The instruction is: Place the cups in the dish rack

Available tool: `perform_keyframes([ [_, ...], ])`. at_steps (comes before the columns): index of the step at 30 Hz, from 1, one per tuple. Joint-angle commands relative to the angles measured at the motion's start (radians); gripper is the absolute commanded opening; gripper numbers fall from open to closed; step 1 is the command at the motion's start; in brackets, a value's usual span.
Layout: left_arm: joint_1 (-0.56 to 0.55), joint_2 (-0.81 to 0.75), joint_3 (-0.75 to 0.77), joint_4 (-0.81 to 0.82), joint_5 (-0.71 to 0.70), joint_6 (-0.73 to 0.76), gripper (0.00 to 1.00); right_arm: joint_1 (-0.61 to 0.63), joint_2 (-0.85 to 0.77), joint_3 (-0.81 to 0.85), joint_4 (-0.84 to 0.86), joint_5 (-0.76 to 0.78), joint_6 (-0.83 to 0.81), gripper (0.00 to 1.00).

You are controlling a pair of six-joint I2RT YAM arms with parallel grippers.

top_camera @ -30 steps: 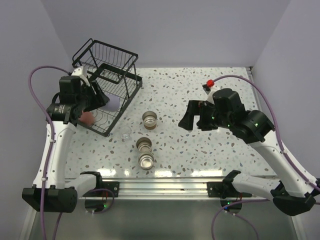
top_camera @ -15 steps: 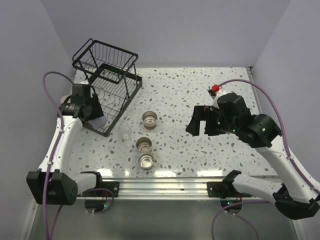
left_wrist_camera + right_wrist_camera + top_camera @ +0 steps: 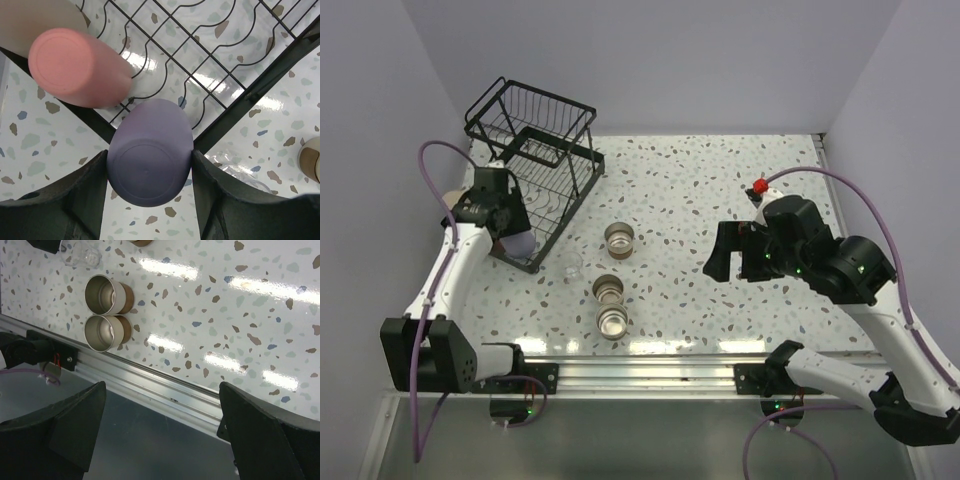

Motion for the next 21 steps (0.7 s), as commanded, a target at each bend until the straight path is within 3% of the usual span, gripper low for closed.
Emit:
perform_keyframes([
  [1,0.001,0.025,0.039,0.034,0.032,-0.004,0.0,-0.002,-0.014,0.035,-0.039,0.036,-0.009,0.98],
  [6,-0.001,0.056,0.077,0.021,0.032,-0.003,0.0,-0.002,-0.017,0.024,-0.046,0.042,-0.012,0.98],
  [21,0.001,0.019,-0.131,0.093,0.029,-0.026,0.0,-0.002,-0.006,0.031,-0.045,0.052,-0.033,0.98],
])
